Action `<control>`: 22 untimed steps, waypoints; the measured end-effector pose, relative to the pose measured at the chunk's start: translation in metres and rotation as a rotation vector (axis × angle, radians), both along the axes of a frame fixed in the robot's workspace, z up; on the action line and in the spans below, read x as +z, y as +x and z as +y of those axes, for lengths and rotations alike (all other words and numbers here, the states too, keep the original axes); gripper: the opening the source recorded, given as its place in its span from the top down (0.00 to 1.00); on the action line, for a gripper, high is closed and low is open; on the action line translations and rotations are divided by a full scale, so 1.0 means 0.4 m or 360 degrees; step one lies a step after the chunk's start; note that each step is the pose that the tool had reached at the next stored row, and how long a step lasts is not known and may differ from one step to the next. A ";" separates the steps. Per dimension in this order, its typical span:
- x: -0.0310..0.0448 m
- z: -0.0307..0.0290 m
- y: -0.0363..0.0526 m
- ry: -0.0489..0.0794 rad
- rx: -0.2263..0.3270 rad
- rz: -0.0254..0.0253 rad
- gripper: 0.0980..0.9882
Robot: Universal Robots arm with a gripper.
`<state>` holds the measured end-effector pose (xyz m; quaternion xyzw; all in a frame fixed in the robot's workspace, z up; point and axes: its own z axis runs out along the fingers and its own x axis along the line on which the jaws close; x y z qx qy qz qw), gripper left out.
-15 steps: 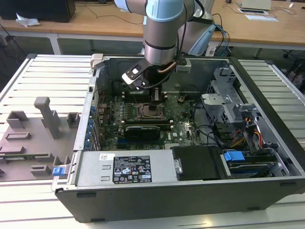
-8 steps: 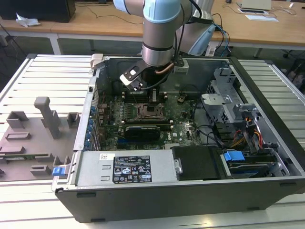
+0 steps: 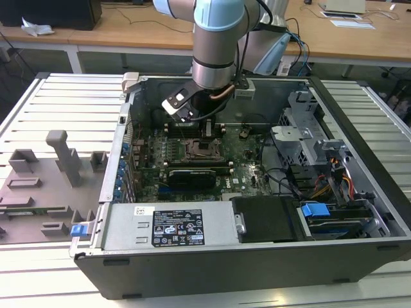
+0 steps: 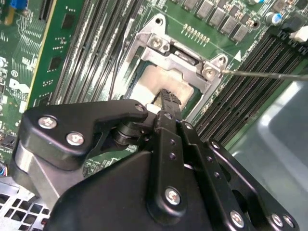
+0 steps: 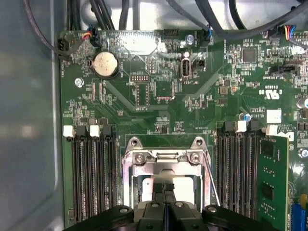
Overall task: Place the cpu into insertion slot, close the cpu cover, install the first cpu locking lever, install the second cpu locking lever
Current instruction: 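Close the cpu cover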
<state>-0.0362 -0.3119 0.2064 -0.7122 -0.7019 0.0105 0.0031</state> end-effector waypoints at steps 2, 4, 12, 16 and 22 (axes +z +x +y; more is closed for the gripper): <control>0.014 0.000 0.003 0.0000 0.0000 0.00020 0.99; 0.029 0.000 0.003 0.0000 0.0000 0.00026 0.99; 0.060 0.000 0.004 0.0000 0.0000 0.00026 0.99; 0.072 0.000 0.004 0.0000 0.0000 0.00024 0.99; 0.106 0.000 0.004 -0.0001 0.0000 0.00025 0.99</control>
